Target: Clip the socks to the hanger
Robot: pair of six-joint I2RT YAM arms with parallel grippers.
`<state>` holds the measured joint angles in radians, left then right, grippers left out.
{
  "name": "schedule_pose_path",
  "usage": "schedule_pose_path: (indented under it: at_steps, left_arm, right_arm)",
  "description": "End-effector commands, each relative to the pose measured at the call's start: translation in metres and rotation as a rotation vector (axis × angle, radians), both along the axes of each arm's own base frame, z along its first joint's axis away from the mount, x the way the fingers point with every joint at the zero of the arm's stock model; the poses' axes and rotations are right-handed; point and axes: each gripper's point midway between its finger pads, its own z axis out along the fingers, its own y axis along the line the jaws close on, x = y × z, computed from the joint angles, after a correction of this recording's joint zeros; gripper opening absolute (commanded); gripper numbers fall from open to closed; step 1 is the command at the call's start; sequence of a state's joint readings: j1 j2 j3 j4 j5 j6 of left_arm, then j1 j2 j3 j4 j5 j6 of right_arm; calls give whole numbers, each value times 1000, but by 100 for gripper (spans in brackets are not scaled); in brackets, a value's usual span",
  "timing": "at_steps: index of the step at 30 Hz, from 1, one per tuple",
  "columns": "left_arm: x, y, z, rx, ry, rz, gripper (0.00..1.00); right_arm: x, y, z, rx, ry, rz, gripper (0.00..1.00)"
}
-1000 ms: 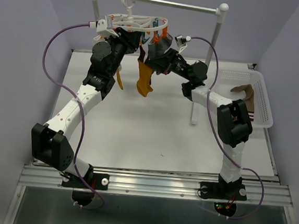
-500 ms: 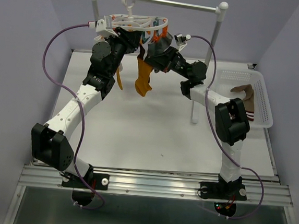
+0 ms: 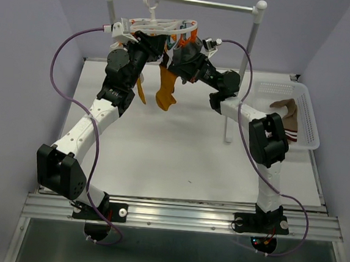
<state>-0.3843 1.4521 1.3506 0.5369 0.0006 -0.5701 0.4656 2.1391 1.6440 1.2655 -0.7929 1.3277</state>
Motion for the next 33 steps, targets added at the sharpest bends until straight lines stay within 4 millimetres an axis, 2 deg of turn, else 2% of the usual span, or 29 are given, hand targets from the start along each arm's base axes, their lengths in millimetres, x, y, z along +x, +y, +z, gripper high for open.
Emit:
schedule_pose_path:
  at_steps: [1,5,12,19,33]
  left_arm:
    - [-9,-3,25,-38,-86,-32,0]
    - [-7,-2,24,-34,-86,-26,0]
    - [-8,1,25,-37,-93,-11,0]
    - [-8,-1,26,-28,-96,-21,0]
    - [-5,-2,24,-6,-99,-16,0]
  right_arm:
    - [-2,-6,18,60,-36,2,9]
    - [2,-10,18,75,-18,-3,9]
    - [1,-13,27,109,-20,-3,9]
    - [8,-11,24,109,5,-11,9]
    - [55,-11,17,41,168,-141,13]
